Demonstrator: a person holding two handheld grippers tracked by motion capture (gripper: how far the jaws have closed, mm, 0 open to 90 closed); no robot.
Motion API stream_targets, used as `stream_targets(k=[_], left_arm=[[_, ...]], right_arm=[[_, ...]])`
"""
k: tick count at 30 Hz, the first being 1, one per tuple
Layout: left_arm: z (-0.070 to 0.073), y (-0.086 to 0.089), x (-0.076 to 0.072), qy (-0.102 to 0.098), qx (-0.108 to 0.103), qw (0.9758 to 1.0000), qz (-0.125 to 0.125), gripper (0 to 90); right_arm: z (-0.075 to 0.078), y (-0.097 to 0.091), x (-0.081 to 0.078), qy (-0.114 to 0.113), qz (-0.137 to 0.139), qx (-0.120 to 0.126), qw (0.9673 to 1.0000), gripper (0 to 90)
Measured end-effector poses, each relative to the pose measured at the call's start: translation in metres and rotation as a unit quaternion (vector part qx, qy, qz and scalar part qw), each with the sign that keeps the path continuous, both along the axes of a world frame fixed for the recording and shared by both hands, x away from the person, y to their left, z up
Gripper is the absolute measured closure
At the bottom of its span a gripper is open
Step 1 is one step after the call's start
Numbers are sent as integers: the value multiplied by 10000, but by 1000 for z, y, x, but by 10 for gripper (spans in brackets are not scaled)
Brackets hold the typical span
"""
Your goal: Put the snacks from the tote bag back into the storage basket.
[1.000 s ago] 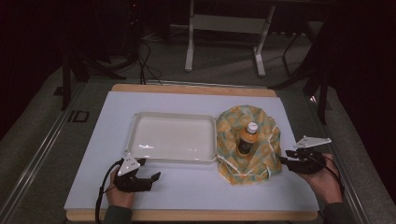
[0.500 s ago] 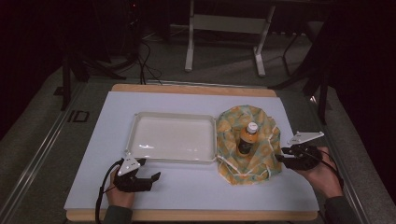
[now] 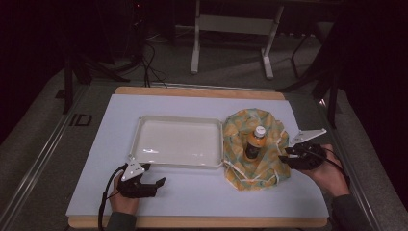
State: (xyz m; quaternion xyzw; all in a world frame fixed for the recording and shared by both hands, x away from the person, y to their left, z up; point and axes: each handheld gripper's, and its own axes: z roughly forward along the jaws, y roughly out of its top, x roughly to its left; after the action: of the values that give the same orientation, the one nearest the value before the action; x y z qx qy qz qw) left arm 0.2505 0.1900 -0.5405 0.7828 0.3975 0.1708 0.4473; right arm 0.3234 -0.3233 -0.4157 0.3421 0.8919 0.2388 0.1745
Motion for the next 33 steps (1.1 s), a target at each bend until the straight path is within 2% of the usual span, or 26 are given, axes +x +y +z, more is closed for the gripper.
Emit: stream_targets(k=[22,33], left_arm=[[0,0,0,-4,26,10000,-1,193],[0,0,0,-4,20,10000,0,193]], right_arm=[[22,18,16,26,210,-139,9997,560],[31,30,22,83,308,-334,9989,552]])
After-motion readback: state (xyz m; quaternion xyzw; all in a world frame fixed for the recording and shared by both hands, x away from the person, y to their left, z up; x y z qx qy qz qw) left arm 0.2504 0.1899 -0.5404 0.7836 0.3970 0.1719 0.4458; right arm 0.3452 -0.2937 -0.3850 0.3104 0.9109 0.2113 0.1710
